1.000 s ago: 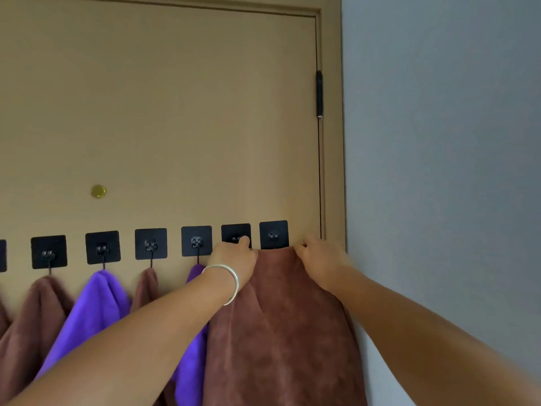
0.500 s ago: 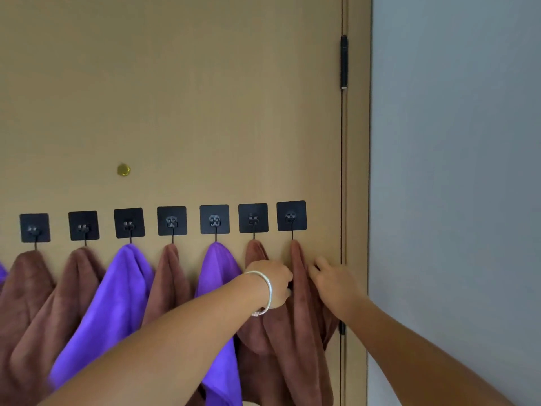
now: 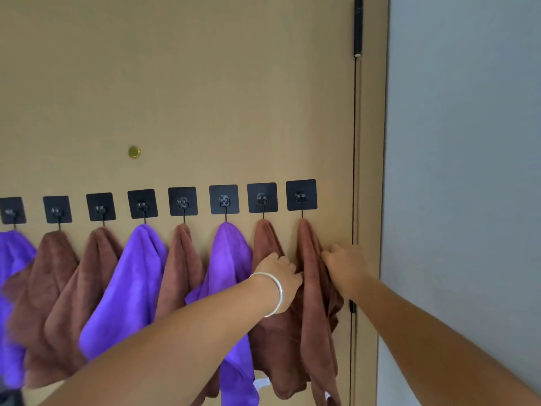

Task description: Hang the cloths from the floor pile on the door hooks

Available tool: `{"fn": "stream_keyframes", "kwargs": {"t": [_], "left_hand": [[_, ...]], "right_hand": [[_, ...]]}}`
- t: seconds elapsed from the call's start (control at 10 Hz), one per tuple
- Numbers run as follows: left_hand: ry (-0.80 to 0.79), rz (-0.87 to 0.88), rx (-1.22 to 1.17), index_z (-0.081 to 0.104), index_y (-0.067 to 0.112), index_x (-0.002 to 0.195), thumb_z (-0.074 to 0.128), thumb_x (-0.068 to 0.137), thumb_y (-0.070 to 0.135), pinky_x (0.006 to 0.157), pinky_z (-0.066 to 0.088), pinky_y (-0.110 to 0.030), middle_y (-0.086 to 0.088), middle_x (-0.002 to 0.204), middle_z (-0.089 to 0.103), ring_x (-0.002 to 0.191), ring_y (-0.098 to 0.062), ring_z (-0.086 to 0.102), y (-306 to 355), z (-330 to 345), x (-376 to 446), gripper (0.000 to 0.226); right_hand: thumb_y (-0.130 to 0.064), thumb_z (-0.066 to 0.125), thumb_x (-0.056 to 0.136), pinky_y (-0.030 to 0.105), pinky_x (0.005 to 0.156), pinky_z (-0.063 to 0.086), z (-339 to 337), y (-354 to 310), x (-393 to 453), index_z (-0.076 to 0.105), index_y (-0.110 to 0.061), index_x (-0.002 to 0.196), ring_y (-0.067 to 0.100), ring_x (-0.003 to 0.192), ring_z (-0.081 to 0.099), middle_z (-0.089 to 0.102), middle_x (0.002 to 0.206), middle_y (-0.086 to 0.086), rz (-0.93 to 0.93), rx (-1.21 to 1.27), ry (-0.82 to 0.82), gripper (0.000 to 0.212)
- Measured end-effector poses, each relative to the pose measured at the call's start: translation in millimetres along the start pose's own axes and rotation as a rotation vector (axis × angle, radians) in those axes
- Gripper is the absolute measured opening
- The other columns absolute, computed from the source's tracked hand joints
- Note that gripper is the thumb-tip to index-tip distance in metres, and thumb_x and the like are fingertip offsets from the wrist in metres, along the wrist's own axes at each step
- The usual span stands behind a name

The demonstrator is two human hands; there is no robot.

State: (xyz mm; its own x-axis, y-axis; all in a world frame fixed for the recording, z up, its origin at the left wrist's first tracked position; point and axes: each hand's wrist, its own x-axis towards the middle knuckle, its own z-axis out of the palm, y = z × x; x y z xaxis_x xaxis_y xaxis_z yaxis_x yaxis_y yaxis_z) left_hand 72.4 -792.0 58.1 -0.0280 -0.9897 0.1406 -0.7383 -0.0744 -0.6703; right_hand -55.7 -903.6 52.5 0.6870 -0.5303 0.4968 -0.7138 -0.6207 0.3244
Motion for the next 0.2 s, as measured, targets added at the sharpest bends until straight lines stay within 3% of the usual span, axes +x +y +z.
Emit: {"fn": "stream_keyframes", "kwargs": {"t": [0.1, 0.2], "left_hand": [[0.100, -0.034, -0.054, 0.045, 0.022, 0.135, 0.041, 0.097, 0.039, 0.094, 0.030, -0.040, -0.008, 0.132, 0.041, 0.119, -0.029, 0.036, -5.7, -2.8, -6.4, 0.042], [0.250, -0.056, -0.119, 0.055, 0.021, 0.122, 0.036, 0.098, 0.035, 0.089, 0.032, -0.040, -0.006, 0.120, 0.047, 0.112, -0.029, 0.040, -17.5, -3.1, -13.3, 0.034]], "right_hand": [[-0.020, 0.053, 0.090, 0.033, 0.078, 0.040, -11.7, 5.5, 1.6, 0.059, -0.017, 0.107, 0.024, 0.092, 0.056, 0.059, 0.102, 0.005, 0.070, 0.080, 0.072, 0.017], [-0.015, 0.046, 0.092, 0.032, 0.072, 0.038, -19.5, 8.0, 3.9, 0.061, -0.015, 0.097, 0.022, 0.082, 0.052, 0.059, 0.094, 0.004, 0.226, 0.235, 0.331, 0.015]]}}
